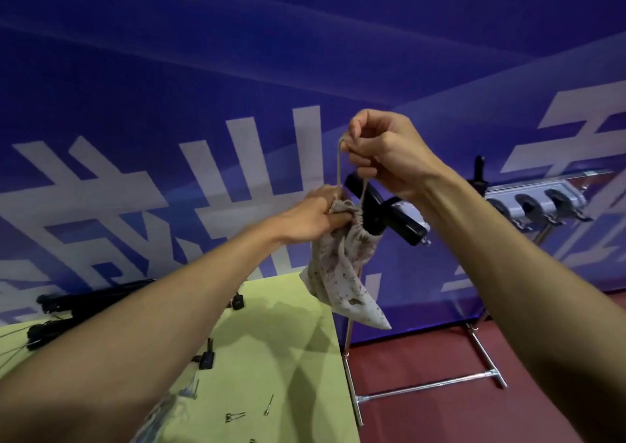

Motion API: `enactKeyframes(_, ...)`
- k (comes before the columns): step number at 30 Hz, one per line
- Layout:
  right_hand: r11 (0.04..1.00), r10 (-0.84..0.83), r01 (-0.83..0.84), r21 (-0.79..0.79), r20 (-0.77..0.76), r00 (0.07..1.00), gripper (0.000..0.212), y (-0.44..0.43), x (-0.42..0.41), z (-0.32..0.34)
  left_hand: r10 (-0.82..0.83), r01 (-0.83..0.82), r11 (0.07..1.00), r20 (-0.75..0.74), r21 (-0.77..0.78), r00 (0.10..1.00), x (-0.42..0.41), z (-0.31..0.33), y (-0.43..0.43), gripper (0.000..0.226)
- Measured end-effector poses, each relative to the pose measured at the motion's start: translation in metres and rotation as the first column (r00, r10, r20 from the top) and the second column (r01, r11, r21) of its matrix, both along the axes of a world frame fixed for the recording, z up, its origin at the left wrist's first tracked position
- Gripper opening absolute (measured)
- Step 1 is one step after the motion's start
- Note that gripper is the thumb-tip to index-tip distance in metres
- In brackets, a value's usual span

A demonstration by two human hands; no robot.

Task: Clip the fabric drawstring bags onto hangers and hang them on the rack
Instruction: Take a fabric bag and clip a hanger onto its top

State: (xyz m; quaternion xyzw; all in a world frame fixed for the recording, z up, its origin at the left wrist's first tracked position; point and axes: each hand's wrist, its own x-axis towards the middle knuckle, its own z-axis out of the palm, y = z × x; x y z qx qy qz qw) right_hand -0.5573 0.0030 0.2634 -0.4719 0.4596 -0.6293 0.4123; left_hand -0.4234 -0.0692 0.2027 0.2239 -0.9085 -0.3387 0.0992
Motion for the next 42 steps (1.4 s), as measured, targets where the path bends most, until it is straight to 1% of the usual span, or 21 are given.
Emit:
enactKeyframes(2, 1.000, 0.002, -0.002, 0.006, -0.064, 0.998, 0.035, 0.000, -0.010, -0.005, 0.038, -0.033, 0.991, -0.039, 0.130, 0.998, -0.008, 0.003, -0.003, 0.026)
enactKeyframes(4, 1.000, -0.004, 0.006, 0.015, -0.120, 0.993, 0.033, 0.002, -0.018, -0.010, 0.122, -0.075, 0.952, -0.146, 0.296, 0.982, -0.011, 0.005, -0.004, 0.029)
enactKeyframes(5, 1.000, -0.020, 0.023, 0.019, -0.144, 0.989, 0.033, 0.004, -0.024, -0.014, 0.151, -0.072, 0.934, -0.204, 0.351, 0.967, -0.014, 0.006, -0.004, 0.025)
enactKeyframes(6, 0.999, -0.030, 0.035, 0.027, -0.172, 0.985, 0.032, 0.005, -0.029, -0.016, 0.174, -0.072, 0.926, -0.248, 0.372, 0.953, -0.016, 0.005, -0.003, 0.017)
enactKeyframes(7, 0.998, -0.037, 0.046, 0.040, -0.193, 0.981, 0.032, 0.008, -0.036, -0.021, 0.177, -0.074, 0.929, -0.260, 0.362, 0.949, -0.023, 0.003, -0.002, 0.009)
enactKeyframes(8, 0.997, -0.037, 0.051, 0.060, -0.217, 0.975, 0.031, 0.011, -0.043, -0.025, 0.177, -0.073, 0.930, -0.264, 0.361, 0.948, -0.030, 0.000, 0.001, 0.008)
enactKeyframes(12, 0.978, -0.039, 0.105, 0.182, -0.334, 0.942, 0.022, 0.025, -0.081, -0.050, 0.178, -0.035, 0.884, -0.266, 0.466, 0.947, -0.065, -0.018, 0.014, 0.019)
enactKeyframes(16, 0.941, 0.035, 0.085, 0.326, -0.346, 0.937, 0.017, 0.041, -0.120, -0.093, 0.154, -0.029, 0.858, -0.202, 0.513, 0.967, -0.095, -0.046, 0.021, 0.024)
enactKeyframes(19, 0.911, 0.112, 0.056, 0.408, -0.375, 0.920, 0.011, 0.047, -0.145, -0.128, 0.112, -0.056, 0.868, -0.085, 0.494, 0.990, -0.114, -0.071, 0.024, 0.023)
enactKeyframes(23, 0.856, 0.226, 0.036, 0.516, -0.435, 0.872, 0.008, 0.046, -0.172, -0.163, 0.088, -0.104, 0.857, 0.056, 0.505, 0.995, -0.134, -0.105, 0.026, 0.024)
enactKeyframes(25, 0.854, 0.203, 0.073, 0.515, -0.460, 0.865, 0.008, 0.043, -0.182, -0.178, 0.098, -0.134, 0.857, 0.098, 0.498, 0.990, -0.142, -0.122, 0.025, 0.024)
enactKeyframes(27, 0.858, 0.150, 0.144, 0.493, -0.509, 0.847, 0.007, 0.039, -0.189, -0.191, 0.114, -0.160, 0.873, 0.126, 0.460, 0.985, -0.153, -0.136, 0.022, 0.024)
enactKeyframes(32, 0.857, -0.004, 0.344, 0.383, -0.663, 0.749, 0.008, 0.030, -0.194, -0.221, 0.155, -0.219, 0.913, 0.204, 0.345, 0.967, -0.177, -0.156, 0.014, 0.022)
enactKeyframes(35, 0.832, -0.064, 0.423, 0.359, -0.695, 0.716, 0.010, 0.025, -0.197, -0.236, 0.210, -0.274, 0.906, 0.220, 0.323, 0.953, -0.189, -0.167, 0.012, 0.024)
enactKeyframes(38, 0.807, -0.052, 0.449, 0.384, -0.710, 0.702, 0.009, 0.021, -0.199, -0.244, 0.241, -0.315, 0.895, 0.253, 0.315, 0.937, -0.199, -0.177, 0.012, 0.024)
enactKeyframes(42, 0.783, -0.003, 0.463, 0.415, -0.742, 0.670, 0.003, 0.018, -0.196, -0.244, 0.231, -0.327, 0.875, 0.285, 0.357, 0.930, -0.203, -0.187, 0.011, 0.026)
